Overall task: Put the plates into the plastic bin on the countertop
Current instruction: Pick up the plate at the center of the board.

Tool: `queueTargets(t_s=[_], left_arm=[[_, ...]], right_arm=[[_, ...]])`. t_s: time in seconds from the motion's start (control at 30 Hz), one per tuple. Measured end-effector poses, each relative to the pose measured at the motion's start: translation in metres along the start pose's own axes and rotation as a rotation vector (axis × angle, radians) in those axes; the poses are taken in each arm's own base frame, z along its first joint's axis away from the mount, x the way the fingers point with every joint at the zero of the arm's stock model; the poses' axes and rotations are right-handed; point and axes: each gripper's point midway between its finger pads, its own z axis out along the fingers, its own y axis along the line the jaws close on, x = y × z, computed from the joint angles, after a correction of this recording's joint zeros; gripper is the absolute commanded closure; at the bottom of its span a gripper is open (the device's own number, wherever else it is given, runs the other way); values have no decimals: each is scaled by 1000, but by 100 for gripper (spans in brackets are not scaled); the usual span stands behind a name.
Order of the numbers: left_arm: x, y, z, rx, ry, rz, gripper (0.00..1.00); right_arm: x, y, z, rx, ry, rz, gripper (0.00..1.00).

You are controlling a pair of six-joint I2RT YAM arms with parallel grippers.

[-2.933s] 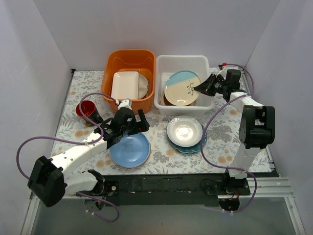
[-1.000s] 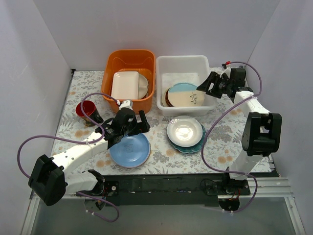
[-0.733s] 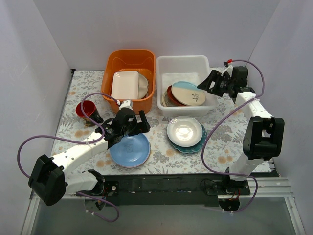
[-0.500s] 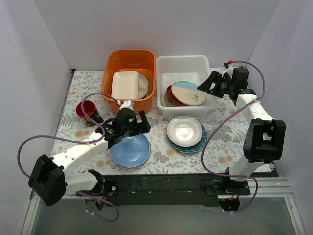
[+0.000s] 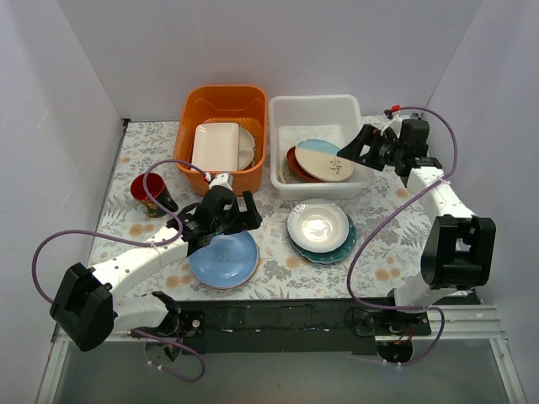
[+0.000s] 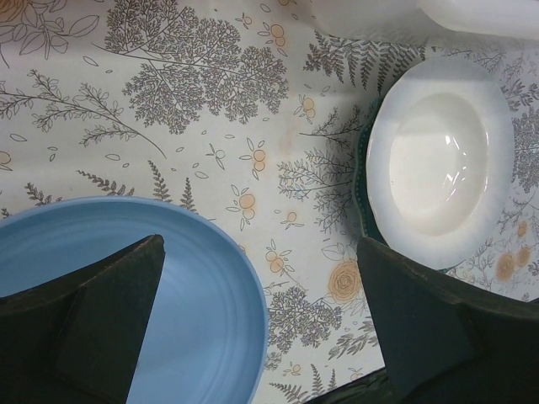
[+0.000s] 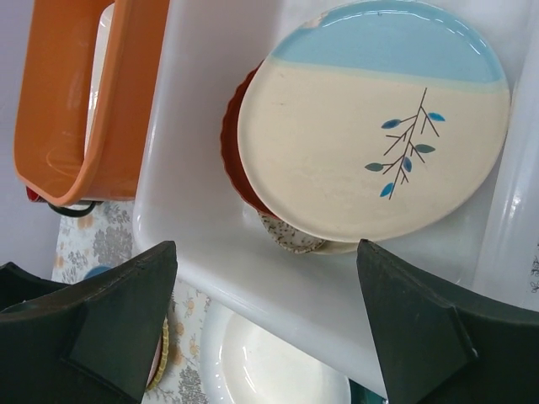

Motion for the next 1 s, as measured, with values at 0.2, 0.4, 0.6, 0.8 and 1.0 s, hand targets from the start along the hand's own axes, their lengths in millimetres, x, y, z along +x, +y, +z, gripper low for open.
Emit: queueTargets(t_s=[0.2,0.4,0.6,0.8,1.0], left_arm=[[0,-1,0,3,1,1,2],[0,-1,0,4,1,1,2],[0,-2,0,7,3,1,2],[1,-6,-1,22,4,3,2],[3,-12,4,51,16,2,2]], right_arm=[[-3,10,-10,-11,-18,-26,2],[0,13,-16,-17,-22,-42,2],[19,12,-23,-12,-4,-28,2],[44,11,-37,-1,15,-18,6],[62,16,-55,-1,15,-44,12]])
